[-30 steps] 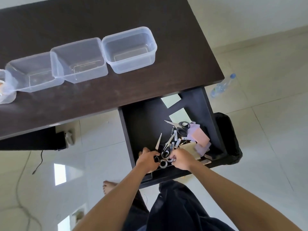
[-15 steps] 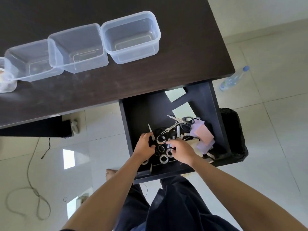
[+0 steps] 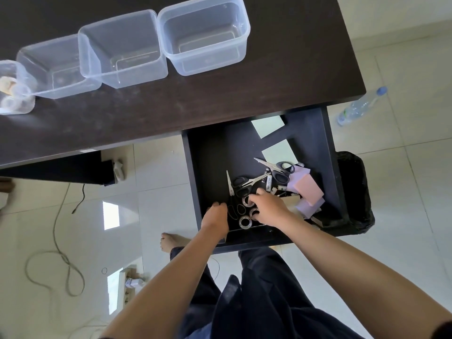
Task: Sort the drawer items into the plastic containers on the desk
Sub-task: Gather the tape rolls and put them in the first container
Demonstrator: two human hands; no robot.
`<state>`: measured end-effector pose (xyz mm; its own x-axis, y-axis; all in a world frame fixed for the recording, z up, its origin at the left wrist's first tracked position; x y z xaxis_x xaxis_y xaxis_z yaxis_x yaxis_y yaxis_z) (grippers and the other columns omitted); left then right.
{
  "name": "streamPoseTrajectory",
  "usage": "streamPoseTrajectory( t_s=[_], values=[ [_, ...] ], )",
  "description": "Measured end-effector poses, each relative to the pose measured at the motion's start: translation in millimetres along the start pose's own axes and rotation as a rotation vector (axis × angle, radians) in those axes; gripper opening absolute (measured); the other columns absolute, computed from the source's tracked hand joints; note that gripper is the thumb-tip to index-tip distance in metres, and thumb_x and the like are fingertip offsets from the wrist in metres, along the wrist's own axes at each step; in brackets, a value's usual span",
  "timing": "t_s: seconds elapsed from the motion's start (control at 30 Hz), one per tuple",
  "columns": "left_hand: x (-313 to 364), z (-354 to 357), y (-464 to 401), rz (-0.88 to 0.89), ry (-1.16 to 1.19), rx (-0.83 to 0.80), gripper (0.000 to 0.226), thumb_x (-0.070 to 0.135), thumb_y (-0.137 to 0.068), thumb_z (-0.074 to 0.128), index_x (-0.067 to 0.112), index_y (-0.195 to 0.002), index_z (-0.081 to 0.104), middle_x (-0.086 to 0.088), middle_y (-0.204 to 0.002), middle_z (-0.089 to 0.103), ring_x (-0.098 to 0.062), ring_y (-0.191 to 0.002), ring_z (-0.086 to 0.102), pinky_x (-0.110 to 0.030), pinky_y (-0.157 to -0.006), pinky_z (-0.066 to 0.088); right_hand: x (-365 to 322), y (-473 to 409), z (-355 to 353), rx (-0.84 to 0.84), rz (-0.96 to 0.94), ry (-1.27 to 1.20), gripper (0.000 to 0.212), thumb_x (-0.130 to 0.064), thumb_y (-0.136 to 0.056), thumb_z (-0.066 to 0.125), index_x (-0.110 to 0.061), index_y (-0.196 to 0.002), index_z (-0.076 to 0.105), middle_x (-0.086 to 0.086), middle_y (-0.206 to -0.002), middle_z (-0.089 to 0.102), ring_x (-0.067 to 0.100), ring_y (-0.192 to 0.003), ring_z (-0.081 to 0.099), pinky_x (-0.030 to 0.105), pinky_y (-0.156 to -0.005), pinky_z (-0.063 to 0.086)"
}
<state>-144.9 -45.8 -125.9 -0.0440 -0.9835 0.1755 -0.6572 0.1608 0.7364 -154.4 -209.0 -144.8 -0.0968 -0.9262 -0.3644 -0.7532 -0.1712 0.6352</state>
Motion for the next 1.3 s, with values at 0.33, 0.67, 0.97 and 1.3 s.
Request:
streamPoseTrajectory(
  t_s=[0.33, 0.67, 0.97, 1.3],
  values=[
    [-4, -3, -3, 0.044, 0.056, 0.056, 0.022, 0.009, -0.093, 0.048, 0.005, -0.112, 0.060, -0.012, -0.117, 0.058, -0.029, -0.109, 0.053, -0.030, -0.098, 0.041, 3, 0, 6, 0.018, -0.026, 0.112, 0.028, -0.008, -0.082, 0.061, -0.015, -0.108, 0.055, 0.005, -0.107, 0.053, 0.033, -0.091, 0.062, 0.032, -0.061, 0.038],
    [2, 10, 11, 0.090, 0.331, 0.039, 0.020, 0.009, -0.085, 0.063, 0.019, -0.102, 0.069, 0.000, -0.099, 0.068, -0.018, -0.091, 0.063, -0.033, -0.083, 0.054, 5, 0, 3, 0.055, -0.072, 0.065, 0.016, -0.014, -0.083, 0.056, -0.017, -0.099, 0.060, 0.002, -0.099, 0.053, 0.030, -0.085, 0.061, 0.031, -0.057, 0.038],
    [25, 14, 5, 0.037, 0.316, -0.020, 0.026, 0.010, -0.080, 0.065, 0.018, -0.104, 0.066, -0.004, -0.101, 0.067, -0.022, -0.088, 0.063, -0.033, -0.075, 0.056, 16, 15, -11, 0.107, -0.141, -0.152, 0.018, -0.015, -0.085, 0.059, -0.021, -0.102, 0.064, -0.009, -0.086, 0.041, 0.019, -0.074, 0.050, 0.027, -0.056, 0.031],
    [43, 19, -1, -0.021, 0.269, 0.090, 0.021, 0.003, -0.080, 0.055, 0.009, -0.096, 0.066, -0.012, -0.098, 0.067, -0.030, -0.087, 0.062, -0.035, -0.070, 0.051, 30, 37, -19, 0.234, -0.060, -0.279, 0.011, -0.020, -0.084, 0.064, -0.019, -0.094, 0.067, -0.014, -0.087, 0.043, 0.010, -0.069, 0.045, 0.029, -0.061, 0.040]
  ],
)
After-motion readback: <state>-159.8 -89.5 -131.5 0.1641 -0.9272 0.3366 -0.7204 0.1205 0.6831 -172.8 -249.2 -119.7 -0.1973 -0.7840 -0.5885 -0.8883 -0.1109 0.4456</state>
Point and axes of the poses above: each hand's wrist, its own y-axis away from the middle knuckle, its own z-axis out of the palm, x = y × z, the point moved 3 cm from there along -y, towards the middle knuckle
